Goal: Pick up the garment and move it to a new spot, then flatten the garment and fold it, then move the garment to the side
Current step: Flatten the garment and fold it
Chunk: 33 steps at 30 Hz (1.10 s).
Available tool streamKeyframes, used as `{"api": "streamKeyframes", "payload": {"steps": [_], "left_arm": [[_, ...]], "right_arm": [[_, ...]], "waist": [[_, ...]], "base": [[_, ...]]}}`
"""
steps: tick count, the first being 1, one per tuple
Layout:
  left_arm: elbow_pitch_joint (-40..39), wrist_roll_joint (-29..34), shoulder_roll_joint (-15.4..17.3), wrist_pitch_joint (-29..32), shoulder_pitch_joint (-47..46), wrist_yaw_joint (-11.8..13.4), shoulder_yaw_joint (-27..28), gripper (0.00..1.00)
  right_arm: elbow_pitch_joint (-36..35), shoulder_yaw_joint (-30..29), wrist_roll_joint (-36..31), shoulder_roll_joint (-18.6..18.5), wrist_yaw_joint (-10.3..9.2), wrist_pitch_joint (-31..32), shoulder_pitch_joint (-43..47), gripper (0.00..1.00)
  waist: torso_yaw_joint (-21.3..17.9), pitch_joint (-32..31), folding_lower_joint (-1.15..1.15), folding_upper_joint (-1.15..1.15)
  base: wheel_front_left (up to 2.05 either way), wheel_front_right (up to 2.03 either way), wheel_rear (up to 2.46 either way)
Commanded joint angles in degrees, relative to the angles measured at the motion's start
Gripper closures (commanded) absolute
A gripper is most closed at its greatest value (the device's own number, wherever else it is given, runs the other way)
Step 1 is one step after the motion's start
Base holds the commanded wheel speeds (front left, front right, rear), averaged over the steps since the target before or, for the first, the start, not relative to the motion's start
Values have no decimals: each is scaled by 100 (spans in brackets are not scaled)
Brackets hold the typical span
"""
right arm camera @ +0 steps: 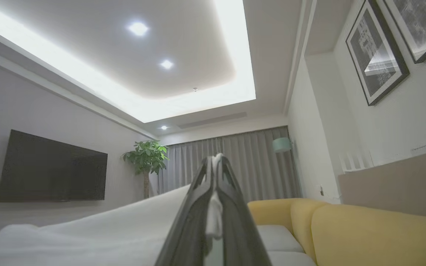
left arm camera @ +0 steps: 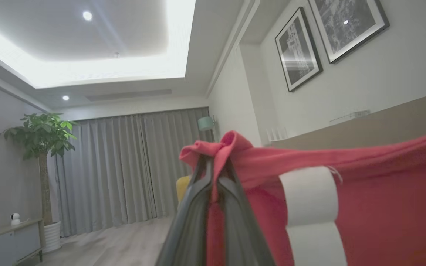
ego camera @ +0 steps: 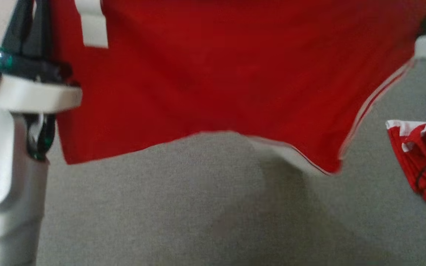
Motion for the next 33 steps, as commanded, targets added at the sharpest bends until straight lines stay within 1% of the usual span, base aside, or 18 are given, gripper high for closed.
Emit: {"api": "streamKeyframes", "payload": {"steps": [1,3,5,7,9,10,11,12,14,17,20,22,25,29,33], "left_arm": [[-116,-120,245,269,-450,12,119,100],[-6,-160,243,485,-643,12,78,100],[152,-255,131,573,-852,47,71,100],[366,-268,23,557,-1110,90,36,100],[586,-158,-86,397,-1491,160,-36,100],[724,-60,-146,225,-1724,221,-71,100],[724,-60,-146,225,-1724,221,-71,100],[882,40,-204,52,-1970,290,-102,100],[1161,138,-316,-269,-2429,414,-96,100],[1545,273,-382,-618,-3002,571,-71,100],[1861,298,-433,-834,-3298,695,23,100],[2085,349,-412,-898,-3260,706,14,100],[2402,311,-410,-945,-2871,701,62,100],[2612,169,-491,-961,-2039,636,234,100],[2796,18,-695,-963,-955,535,499,100]], "right_arm": [[-108,84,0,-56,-4,172,-434,100],[51,124,-46,-47,-4,280,-700,100],[291,167,-146,-38,-4,271,-1005,100],[595,214,-333,-49,-4,116,-1384,100],[950,246,-561,-94,-4,-129,-1855,100],[1154,139,-567,-34,-4,-236,-2078,100],[1154,139,-567,-34,-4,-236,-2078,100],[1331,-2,-549,42,-4,-312,-2322,100],[1518,64,-762,46,-4,-417,-2824,100],[1785,63,-913,62,-4,-485,-3385,100],[1966,-88,-996,69,-4,-507,-3647,100],[1974,-173,-1020,83,-4,-509,-3600,100],[1997,-250,-917,125,-4,-511,-3202,100],[1957,-214,-541,118,-4,-511,-2353,100],[1968,68,-126,85,-4,-512,-1204,100]], "waist": [[-17,251,1,0],[-35,491,1,0],[-50,771,1,0],[-68,1056,1,0],[-60,1366,1,0],[-53,1480,1,0],[-53,1480,1,0],[-42,1599,1,0],[-66,1811,1,0],[-131,2051,1,0],[-192,2165,1,0],[-247,2216,1,0],[-335,2247,1,0],[-440,2278,1,0],[-541,2233,1,0]], "base": [[0,0,0],[0,0,0],[0,0,0],[0,0,0],[0,0,0],[0,0,0],[0,0,0],[0,0,0],[0,0,0],[0,0,0],[0,0,0],[0,0,0],[0,0,0],[0,0,0],[0,0,0]]}}
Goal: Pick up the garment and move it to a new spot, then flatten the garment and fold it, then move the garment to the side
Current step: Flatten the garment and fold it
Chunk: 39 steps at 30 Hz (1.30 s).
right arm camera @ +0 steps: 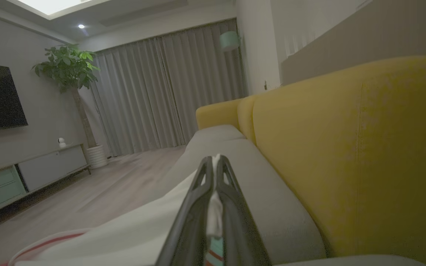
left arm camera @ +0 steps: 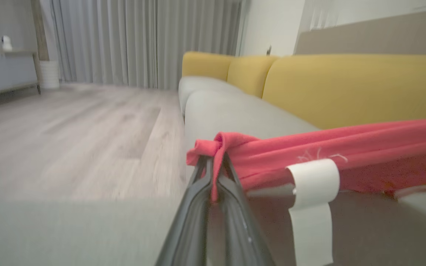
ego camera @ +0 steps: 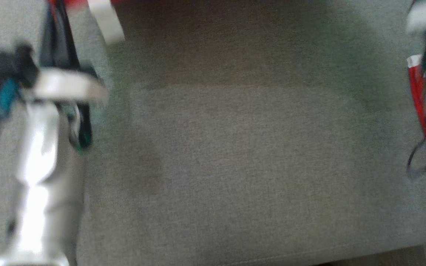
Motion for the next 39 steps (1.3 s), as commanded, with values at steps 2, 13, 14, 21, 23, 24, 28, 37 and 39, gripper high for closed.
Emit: {"api": "streamKeyframes", "payload": {"steps": [2,13,14,21,23,24,28,37,39], "left_arm": [[-65,-89,62,-22,469,-24,393,100],[67,-89,-396,-23,2413,-325,876,100],[81,-95,-409,-23,2546,-348,870,100],[98,-407,-432,-23,3220,-433,585,100],[95,-521,-432,-23,3417,-436,539,100],[96,-571,-433,-23,3523,-429,518,100],[76,-774,-433,-23,3925,-406,434,100],[-268,-815,-434,-24,4192,-436,327,100],[-394,-744,-434,-24,4080,-449,297,100]], "right_arm": [[-153,218,286,-13,-4,-30,622,100],[-184,873,1324,109,-4,-30,3013,100],[-182,830,1434,155,-4,-30,3162,100],[-191,906,1764,312,-4,-30,3892,100],[-171,987,1802,292,-4,-30,4085,100],[-161,1020,1818,274,-4,-30,4183,100],[-141,1178,1868,153,-4,-19,4593,100],[-498,1122,2036,219,-4,-18,4964,100],[-599,1076,2040,235,-4,-19,4844,100]], "waist": [[-59,-79,0,0],[-190,-703,0,0],[-181,-786,0,0],[-136,-1257,0,0],[-136,-1420,0,0],[-142,-1500,0,0],[-151,-1780,0,0],[-92,-1872,0,0],[-59,-1792,0,0]], "base": [[0,0,0],[0,0,0],[0,0,0],[0,0,0],[0,0,0],[0,0,0],[0,0,0],[0,0,0],[0,0,0]]}}
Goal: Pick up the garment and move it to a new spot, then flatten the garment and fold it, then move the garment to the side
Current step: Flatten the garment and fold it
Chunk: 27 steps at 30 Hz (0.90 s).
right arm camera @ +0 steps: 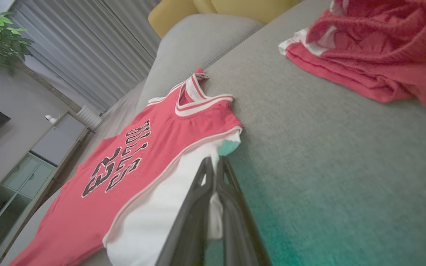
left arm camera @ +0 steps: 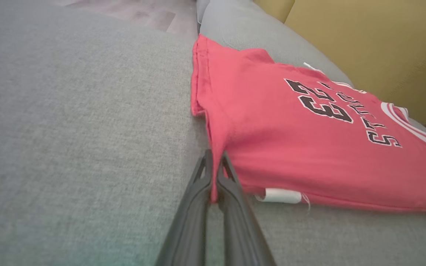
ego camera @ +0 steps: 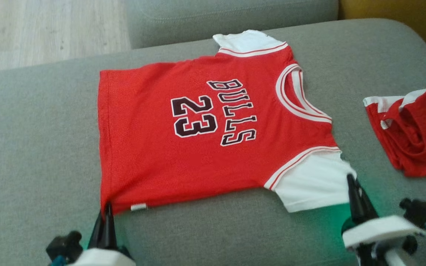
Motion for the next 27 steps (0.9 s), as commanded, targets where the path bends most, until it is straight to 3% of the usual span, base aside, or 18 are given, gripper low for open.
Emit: {"api": "streamKeyframes", "payload": {"steps": [1,9,24,25,26,27], "left_arm": [[-246,50,77,-30,-341,-37,139,100],[-401,-188,77,-30,-1262,-11,-77,100],[176,-832,77,-30,-2638,344,-566,100],[223,-888,76,-30,-2701,413,-590,85],[223,-888,76,-30,-2701,413,-590,85],[243,-925,76,-30,-2755,491,-593,60]], "right_arm": [[-244,17,23,-61,-4,-27,-353,100],[-189,-166,-77,69,-4,38,-1562,100],[1206,-269,82,144,-4,198,-3366,99],[1327,-279,119,180,-4,207,-3463,22],[1327,-279,119,180,-4,207,-3463,22],[1436,-286,148,216,-4,207,-3561,0]], "waist": [[41,109,0,0],[220,686,0,0],[491,1480,0,0],[495,1498,0,0],[495,1498,0,0],[496,1512,0,0]], "base": [[0,0,0],[0,0,0],[0,0,0],[0,0,0],[0,0,0],[0,0,0]]}}
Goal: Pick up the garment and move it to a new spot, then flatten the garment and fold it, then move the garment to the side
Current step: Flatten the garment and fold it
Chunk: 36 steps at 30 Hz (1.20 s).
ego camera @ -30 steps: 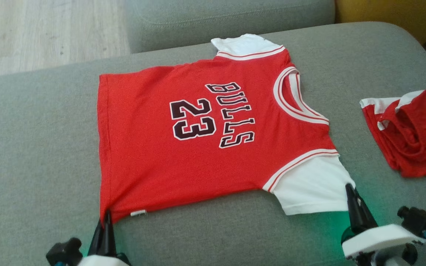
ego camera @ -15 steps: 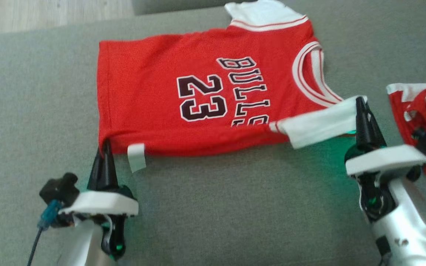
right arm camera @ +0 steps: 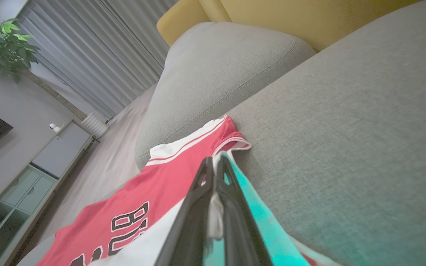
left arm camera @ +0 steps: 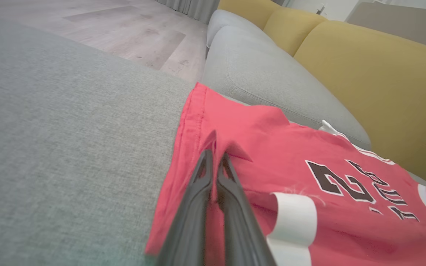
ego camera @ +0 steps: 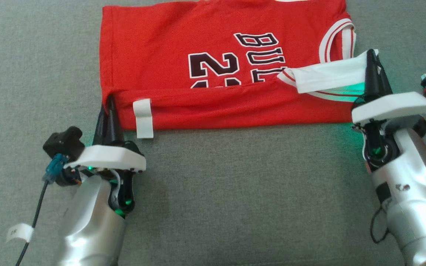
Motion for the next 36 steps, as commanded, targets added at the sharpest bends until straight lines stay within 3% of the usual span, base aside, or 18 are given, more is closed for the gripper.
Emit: {"api": "streamKeyframes", "payload": {"steps": [1,4,8,13,17,23,36], "left_arm": [[-120,-12,95,-29,-129,62,144,3],[-250,148,95,-29,-145,395,242,0],[-579,872,95,-29,82,794,377,0],[-915,1790,95,-29,531,980,419,0],[-971,2241,95,-29,905,989,408,0],[-955,2425,95,-29,1438,923,477,0],[-1071,2271,95,-29,2513,816,513,0]], "right_arm": [[-125,63,12,70,-4,-43,-156,0],[-4,-23,-256,9,-4,-205,-376,0],[-412,-546,-1616,-119,-4,-245,-299,0],[-1085,-1194,-3296,240,-4,-247,438,0],[-1311,-1330,-4043,471,-4,-248,1027,0],[-1323,-1393,-4440,653,-4,-248,1670,0],[-979,-1326,-4605,756,-4,-249,2498,0]], "waist": [[5,8,-1,0],[23,-1,-1,0],[41,-80,-1,0],[55,-299,-1,0],[61,-545,-1,0],[25,-944,-1,0],[-35,-1678,-1,0]], "base": [[0,0,0],[0,0,0],[0,0,0],[0,0,0],[0,0,0],[0,0,0],[0,0,0]]}}
